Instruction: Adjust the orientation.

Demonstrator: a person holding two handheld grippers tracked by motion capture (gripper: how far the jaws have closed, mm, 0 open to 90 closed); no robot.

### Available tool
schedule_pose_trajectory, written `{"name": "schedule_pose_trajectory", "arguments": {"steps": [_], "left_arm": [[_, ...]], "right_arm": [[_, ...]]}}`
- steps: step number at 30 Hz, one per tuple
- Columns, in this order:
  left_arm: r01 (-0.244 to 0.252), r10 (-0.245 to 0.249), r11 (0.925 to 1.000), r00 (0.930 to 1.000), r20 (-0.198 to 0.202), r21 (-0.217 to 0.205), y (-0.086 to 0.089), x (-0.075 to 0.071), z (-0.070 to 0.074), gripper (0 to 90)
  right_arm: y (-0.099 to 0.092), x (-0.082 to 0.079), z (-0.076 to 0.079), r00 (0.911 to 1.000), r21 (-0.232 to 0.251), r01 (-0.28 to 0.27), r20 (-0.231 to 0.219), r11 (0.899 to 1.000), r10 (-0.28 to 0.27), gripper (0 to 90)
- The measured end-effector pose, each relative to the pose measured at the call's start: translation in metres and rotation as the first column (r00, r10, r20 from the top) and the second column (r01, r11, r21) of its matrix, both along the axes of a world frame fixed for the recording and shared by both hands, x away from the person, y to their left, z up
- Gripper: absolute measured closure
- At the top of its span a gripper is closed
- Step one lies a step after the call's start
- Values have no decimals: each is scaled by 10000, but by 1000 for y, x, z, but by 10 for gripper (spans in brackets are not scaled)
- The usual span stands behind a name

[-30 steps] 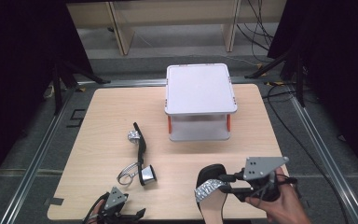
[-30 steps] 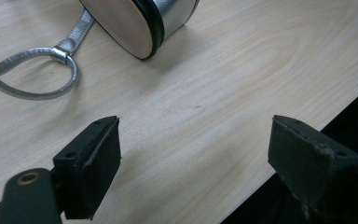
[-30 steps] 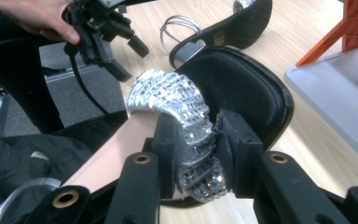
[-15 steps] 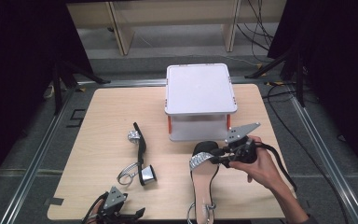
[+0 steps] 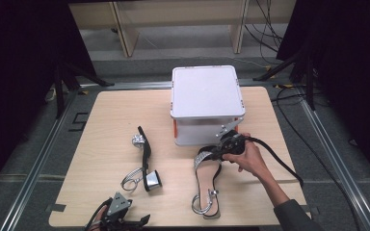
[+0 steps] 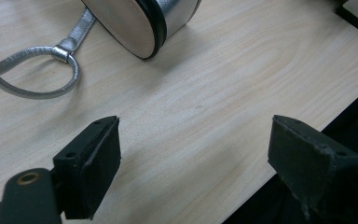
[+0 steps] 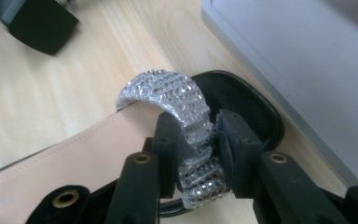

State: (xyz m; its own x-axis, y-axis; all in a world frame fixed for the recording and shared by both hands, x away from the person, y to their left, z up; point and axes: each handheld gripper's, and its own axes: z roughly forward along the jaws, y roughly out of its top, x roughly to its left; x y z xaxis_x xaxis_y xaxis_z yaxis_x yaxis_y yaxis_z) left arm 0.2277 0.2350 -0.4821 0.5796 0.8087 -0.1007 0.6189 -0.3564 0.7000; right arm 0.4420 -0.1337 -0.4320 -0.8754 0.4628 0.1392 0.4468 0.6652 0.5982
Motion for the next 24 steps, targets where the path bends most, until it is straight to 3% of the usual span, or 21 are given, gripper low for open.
{"name": "schedule_pose_trajectory", "arguments": {"steps": [1, 4, 5, 6, 7, 8, 9, 11, 12, 13, 14, 15, 16, 17, 18, 20, 22, 24], "left_arm": [[5, -5, 10000, 10000, -12, -47, 0, 0, 0, 164], [49, -49, 9999, 10000, -36, 119, 0, 0, 0, 164], [31, -31, 10000, 10000, -45, 72, 0, 0, 0, 164], [31, -31, 10000, 10000, -45, 72, 0, 0, 0, 164], [37, -37, 10000, 10000, 1, 90, 0, 0, 1, 164], [37, -37, 10000, 10000, 1, 90, 0, 0, 1, 164], [11, -11, 10000, 10000, -19, 95, 0, 0, 1, 164], [20, -20, 10000, 10000, 3, 88, 0, 0, 2, 164], [-2, 2, 10000, 10000, 42, -53, 0, -1, 1, 164], [146, -146, 9999, 9999, 23, -58, 0, -1, 2, 164], [146, -146, 9999, 9999, 23, -58, 0, -1, 2, 164], [88, -88, 10000, 9999, 65, 3, -1, -1, 2, 164], [88, -88, 10000, 9999, 65, 3, -1, -1, 2, 164], [69, -69, 10000, 9999, 111, 44, -1, -1, 2, 164], [48, -49, 10000, 10000, 80, 31, -1, -1, 2, 164], [78, -79, 9999, 9999, 79, 108, -1, -1, 2, 164], [89, -90, 9999, 9999, 71, 136, -1, -1, 2, 164], [66, -66, 9999, 10000, 54, 82, -1, -1, 2, 164]], "right_arm": [[4, -2, -2, 9987, -133, 301, -410, 9995, -306, 696], [10, 4, -11, 9993, -27, 109, -345, 9999, -110, 653], [14, 6, -15, 9982, -175, 94, -585, 9998, -104, 554], [14, 6, -15, 9982, -175, 94, -585, 9998, -104, 554], [14, 3, -11, 9926, -120, 915, -786, 9957, -921, 414], [14, 3, -11, 9926, -120, 915, -786, 9957, -921, 414], [12, -2, -2, 9883, -561, 1493, -222, 9872, -1507, 345], [11, -7, 3, 9844, -413, 1730, -269, 9841, -1742, 342], [10, -18, 13, 9758, -244, 2140, -415, 9765, -2148, 330], [13, -37, 22, 9849, 35, 1728, 140, 9850, -1728, 294], [13, -37, 22, 9849, 35, 1728, 140, 9850, -1728, 294], [19, -59, 26, 9889, -7, 1426, 417, 9898, -1424, 291], [19, -59, 26, 9889, -7, 1426, 417, 9898, -1424, 291], [26, -81, 28, 9927, -87, 1023, 649, 9947, -1016, 290], [31, -91, 26, 9937, -66, 922, 641, 9957, -916, 289], [34, -98, 25, 9945, -119, 761, 727, 9970, -750, 284], [46, -116, 16, 9980, -359, 379, 517, 9986, -360, 284], [49, -118, 11, 9987, -530, 335, 396, 9980, -314, 284]]}}
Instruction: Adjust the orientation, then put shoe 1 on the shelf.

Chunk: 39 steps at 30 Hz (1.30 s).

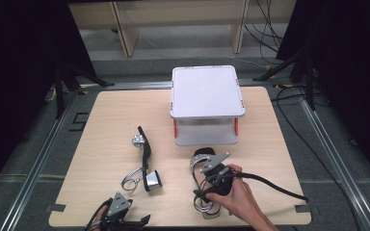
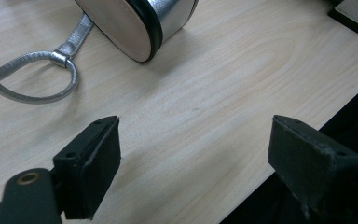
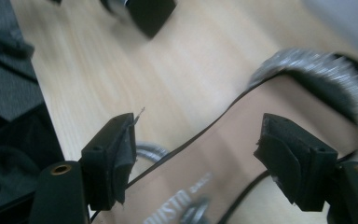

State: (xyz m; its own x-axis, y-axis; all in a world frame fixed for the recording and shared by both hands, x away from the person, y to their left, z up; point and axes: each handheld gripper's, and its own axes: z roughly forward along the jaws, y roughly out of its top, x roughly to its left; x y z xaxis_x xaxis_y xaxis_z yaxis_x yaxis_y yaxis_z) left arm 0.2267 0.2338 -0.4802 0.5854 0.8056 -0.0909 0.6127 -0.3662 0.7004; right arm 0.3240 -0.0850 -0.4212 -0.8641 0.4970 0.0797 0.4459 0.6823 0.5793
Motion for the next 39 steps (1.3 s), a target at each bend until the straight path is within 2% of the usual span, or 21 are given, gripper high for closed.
{"name": "schedule_pose_trajectory", "arguments": {"steps": [1, 4, 8, 11, 13, 15, 16, 17, 18, 20, 21, 23, 28, 29, 30, 31, 32, 34, 36, 38, 39], "left_arm": [[25, -26, 9999, 10000, -33, -112, 0, 0, 0, 164], [-10, 10, 9997, 10000, 2, -250, 0, 0, 0, 164], [-40, 40, 10000, 10000, 9, -23, 1, 1, 0, 164], [-105, 105, 9999, 9999, -6, -14, 1, 2, 0, 164], [-71, 70, 9998, 9999, -74, -172, 1, 1, 0, 164], [-93, 93, 10000, 9999, -54, 4, 1, 2, 0, 164], [-171, 170, 9997, 9999, -7, -180, 0, 2, -1, 164], [-214, 213, 9991, 9998, -15, -374, -1, 1, -2, 164], [2, -1, 10000, 10000, -70, 84, 1, 2, -1, 164], [-90, 90, 10000, 9999, -105, 10, 0, 2, -1, 164], [-72, 71, 10000, 9999, -108, -8, 0, 2, -1, 164], [-99, 99, 9999, 9999, -97, -33, 0, 2, -2, 164], [-231, 228, 9986, 9997, -66, -480, -2, 1, -3, 164], [-181, 180, 9987, 9998, -38, -467, -2, 1, -3, 164], [-181, 180, 9987, 9998, -38, -467, -2, 1, -3, 164], [-97, 97, 9999, 9999, -47, -108, 0, 2, -2, 164], [-123, 122, 9998, 9999, -58, -144, 0, 1, -2, 164], [-155, 154, 9996, 9998, -87, -215, -1, 2, -3, 164], [-102, 101, 9999, 9999, -75, -121, 0, 2, -2, 164], [-213, 208, 9988, 9997, -115, -443, -1, 2, -2, 164], [-149, 144, 9994, 9998, -153, -302, 0, 2, -2, 164]], "right_arm": [[2, 0, -9, 9998, -617, -37, 205, 9981, 49, 283], [2, 1, -14, 9999, -658, -11, 123, 9978, 19, 275], [-3, 2, -11, 10000, -979, -73, -43, 9952, 70, 286], [-14, 4, -8, 9995, -1325, -276, -174, 9908, 255, 300], [-31, 6, -4, 9994, -1703, -113, -332, 9853, 57, 321], [-39, 7, -3, 9996, -1831, -33, -291, 9831, -21, 323], [-47, 8, -1, 9993, -1958, 299, -167, 9802, -339, 323], [-57, 11, 0, 9984, -2009, 555, -22, 9780, -571, 324], [-57, 11, 0, 9984, -2009, 555, -22, 9780, -571, 324], [-63, 15, 4, 9980, -1274, 630, 184, 9898, -611, 343], [-61, 18, 7, 9978, -834, 661, 142, 9943, -652, 334], [-59, 19, 7, 9980, -844, 626, 104, 9945, -619, 326], [-41, 31, -5, 9996, -1587, 276, -42, 9869, -286, 313], [-33, 34, -12, 9995, -1998, 195, -193, 9797, -238, 306], [-33, 34, -12, 9995, -1998, 195, -193, 9797, -238, 306], [-32, 35, -13, 9998, -2154, 52, -193, 9765, -96, 305], [-30, 40, -18, 9993, -2339, -351, 14, 9716, 365, 308], [-26, 39, -26, 9994, -2755, -103, -353, 9612, 6, 322], [-26, 40, -28, 9991, -2720, -152, -430, 9622, 36, 336], [-27, 42, -30, 9980, -2555, -311, -611, 9663, 160, 352], [-27, 43, -30, 9980, -2522, -300, -620, 9672, 148, 354]]}}
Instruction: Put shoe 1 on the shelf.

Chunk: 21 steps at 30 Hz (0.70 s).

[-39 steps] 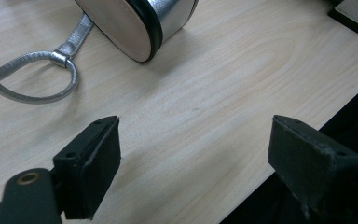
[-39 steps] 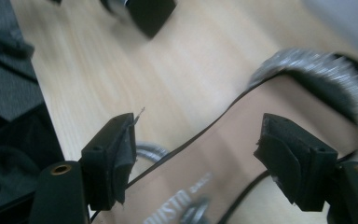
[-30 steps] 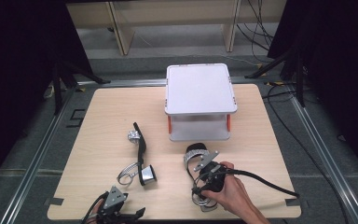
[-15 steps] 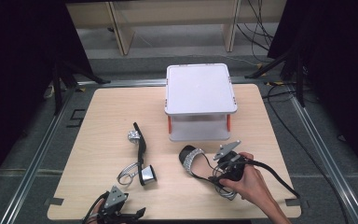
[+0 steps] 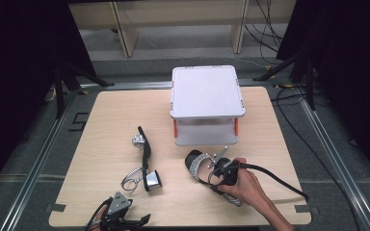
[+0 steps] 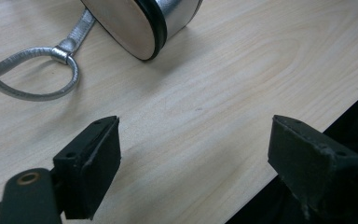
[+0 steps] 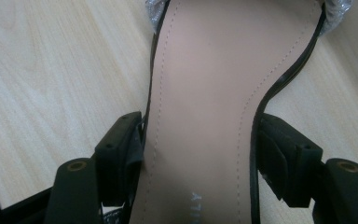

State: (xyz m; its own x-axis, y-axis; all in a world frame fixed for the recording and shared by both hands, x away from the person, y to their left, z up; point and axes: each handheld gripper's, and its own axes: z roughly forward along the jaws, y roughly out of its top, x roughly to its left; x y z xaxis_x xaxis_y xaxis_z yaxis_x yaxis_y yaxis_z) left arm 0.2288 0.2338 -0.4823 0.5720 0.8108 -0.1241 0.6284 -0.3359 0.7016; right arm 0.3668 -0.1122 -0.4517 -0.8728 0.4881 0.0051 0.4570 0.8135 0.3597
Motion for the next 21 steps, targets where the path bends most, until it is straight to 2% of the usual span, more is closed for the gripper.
{"name": "schedule_pose_trajectory", "arguments": {"steps": [3, 4, 6, 8, 9, 11, 12, 14, 17, 18, 21], "left_arm": [[-20, 20, 9998, 10000, 6, 199, 0, 0, 0, 164], [25, -25, 10000, 10000, -5, 62, 0, 0, 0, 164], [62, -62, 9996, 10000, 9, 270, 0, 1, 0, 164], [73, -73, 9996, 10000, -10, 281, 0, 1, 0, 164], [85, -85, 9996, 10000, 8, 273, 1, 1, 0, 164], [26, -25, 10000, 10000, -49, 59, 0, 0, 0, 164], [59, -59, 9997, 10000, 39, 226, 2, 1, -1, 164], [22, -22, 9999, 10000, -38, 108, 1, 1, 0, 164], [128, -132, 9995, 9998, 127, 287, 1, 1, 1, 164], [66, -69, 9998, 9999, 123, 181, 0, 0, 0, 164], [138, -141, 9994, 9999, 84, 316, 1, 0, 0, 164]], "right_arm": [[-1, 0, 0, 9999, 100, 88, -116, 9999, -87, 356], [-1, -1, 0, 9998, 108, 145, -114, 9998, -144, 358], [0, -2, -1, 9987, 0, 445, -243, 9990, -444, 357], [0, -1, -2, 9994, -62, 284, -197, 9996, -286, 370], [1, -1, -4, 9985, -186, 326, -432, 9993, -334, 365], [3, -2, -5, 9994, -337, 250, -235, 9991, -258, 394], [3, -1, -5, 9998, -352, 129, -153, 9993, -135, 402], [3, -1, -5, 9997, -353, 156, -165, 9993, -162, 405], [2, -2, -4, 9992, -412, 360, -180, 9985, -368, 423], [0, -1, -2, 9997, -429, 238, 73, 9988, -235, 427], [0, -2, 0, 9996, -350, 283, -17, 9990, -284, 428]]}}
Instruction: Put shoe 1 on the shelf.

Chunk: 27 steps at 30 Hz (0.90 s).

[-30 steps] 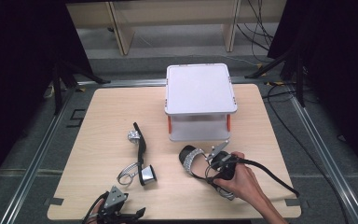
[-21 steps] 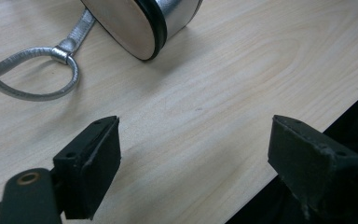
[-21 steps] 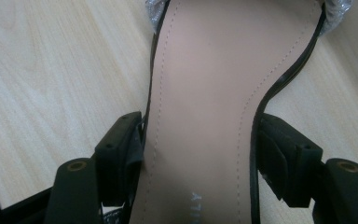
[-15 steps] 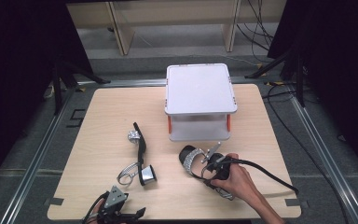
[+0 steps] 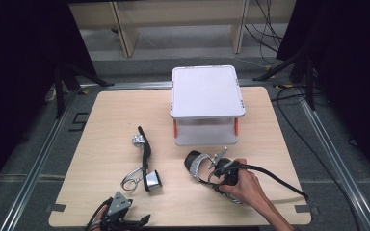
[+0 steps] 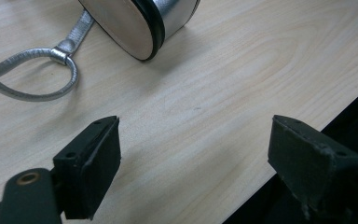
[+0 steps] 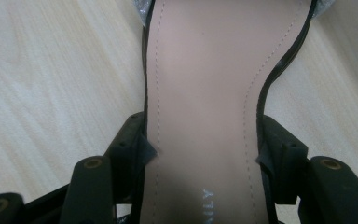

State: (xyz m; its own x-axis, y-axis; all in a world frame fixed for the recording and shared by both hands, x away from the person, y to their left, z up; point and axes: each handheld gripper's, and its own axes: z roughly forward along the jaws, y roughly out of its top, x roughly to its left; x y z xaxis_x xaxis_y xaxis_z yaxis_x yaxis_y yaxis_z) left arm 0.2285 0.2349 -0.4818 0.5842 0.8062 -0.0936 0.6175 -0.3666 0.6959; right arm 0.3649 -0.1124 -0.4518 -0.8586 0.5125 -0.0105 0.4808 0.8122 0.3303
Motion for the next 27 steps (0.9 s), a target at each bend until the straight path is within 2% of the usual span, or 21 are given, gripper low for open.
{"name": "schedule_pose_trajectory", "arguments": {"steps": [3, 4, 5, 6, 7, 8, 9, 10, 11, 13, 14, 15, 17, 19, 20, 22, 23, 24, 25, 26, 27], "left_arm": [[-126, 126, 9998, 9999, 6, -162, 0, 0, 0, 164], [-133, 134, 9999, 9999, 22, -49, 0, 0, 0, 164], [-162, 162, 9998, 9999, 25, -92, 0, 0, 0, 164], [-162, 162, 9998, 9999, 25, -92, 0, 0, 0, 164], [-176, 177, 9997, 9998, 16, -168, -1, 0, 0, 164], [-247, 247, 9988, 9997, 11, -424, -2, -1, -1, 164], [-251, 254, 9988, 9997, 50, -429, -2, -1, -1, 164], [-136, 136, 9999, 9999, 48, -59, 0, 0, 0, 164], [-225, 226, 9997, 9997, 19, -88, 0, 0, 0, 164], [-208, 208, 9998, 9998, 24, -20, 1, 1, 0, 164], [-192, 192, 9998, 9998, 38, -24, 1, 1, 0, 164], [-166, 167, 9998, 9998, 55, -75, 1, 1, -1, 164], [-191, 191, 9998, 9998, 4, -53, 0, 0, 0, 164], [-144, 144, 9998, 9999, -11, -131, 0, 0, 0, 164], [-216, 216, 9996, 9998, -7, -197, -1, 0, 0, 164], [-204, 204, 9997, 9998, 14, -110, 0, 0, -1, 164], [-109, 109, 9999, 9999, 21, 10, 1, 0, 0, 164], [-97, 97, 9999, 9999, 26, 71, 1, 1, 0, 164], [-97, 97, 9999, 9999, 26, 71, 1, 1, 0, 164], [-152, 152, 9999, 9999, 18, 2, 1, 0, 0, 164], [-130, 130, 9999, 9999, -10, 17, 1, 0, 0, 164]], "right_arm": [[-1, 1, 4, 9997, 376, -220, 65, 9991, 218, 429], [-1, 0, 8, 9999, 516, -88, 65, 9986, 85, 429], [-1, 1, 14, 9993, 698, -320, 201, 9970, 307, 429], [-1, 1, 14, 9993, 698, -320, 201, 9970, 307, 429], [-1, 1, 17, 9993, 768, -278, 272, 9967, 257, 429], [0, -1, 23, 9997, 922, -134, 196, 9957, 117, 429], [1, 0, 26, 9995, 1148, -274, 179, 9930, 255, 429], [3, 0, 30, 9994, 1274, -310, 162, 9914, 292, 429], [7, 2, 38, 9986, 1493, -494, 237, 9876, 463, 429], [10, 3, 41, 9981, 1578, -594, 264, 9857, 559, 429], [16, 4, 51, 9976, 1850, -671, 274, 9805, 631, 429], [16, 4, 51, 9976, 1850, -671, 274, 9805, 631, 429], [22, 6, 60, 9964, 2123, -843, 293, 9736, 799, 429], [31, 5, 78, 9956, 2409, -908, -7, 9663, 937, 429], [31, 5, 78, 9956, 2409, -908, -7, 9663, 937, 429], [36, 9, 89, 9919, 2643, -1263, 429, 9561, 1192, 430], [39, 10, 103, 9939, 2881, -1100, 416, 9513, 1024, 429], [40, 13, 111, 9938, 2959, -1102, 436, 9488, 1018, 430], [40, 13, 111, 9938, 2959, -1102, 436, 9488, 1018, 430], [41, 16, 116, 9919, 3055, -1250, 590, 9439, 1123, 430], [42, 20, 124, 9933, 3146, -1145, 533, 9423, 1029, 430]]}}
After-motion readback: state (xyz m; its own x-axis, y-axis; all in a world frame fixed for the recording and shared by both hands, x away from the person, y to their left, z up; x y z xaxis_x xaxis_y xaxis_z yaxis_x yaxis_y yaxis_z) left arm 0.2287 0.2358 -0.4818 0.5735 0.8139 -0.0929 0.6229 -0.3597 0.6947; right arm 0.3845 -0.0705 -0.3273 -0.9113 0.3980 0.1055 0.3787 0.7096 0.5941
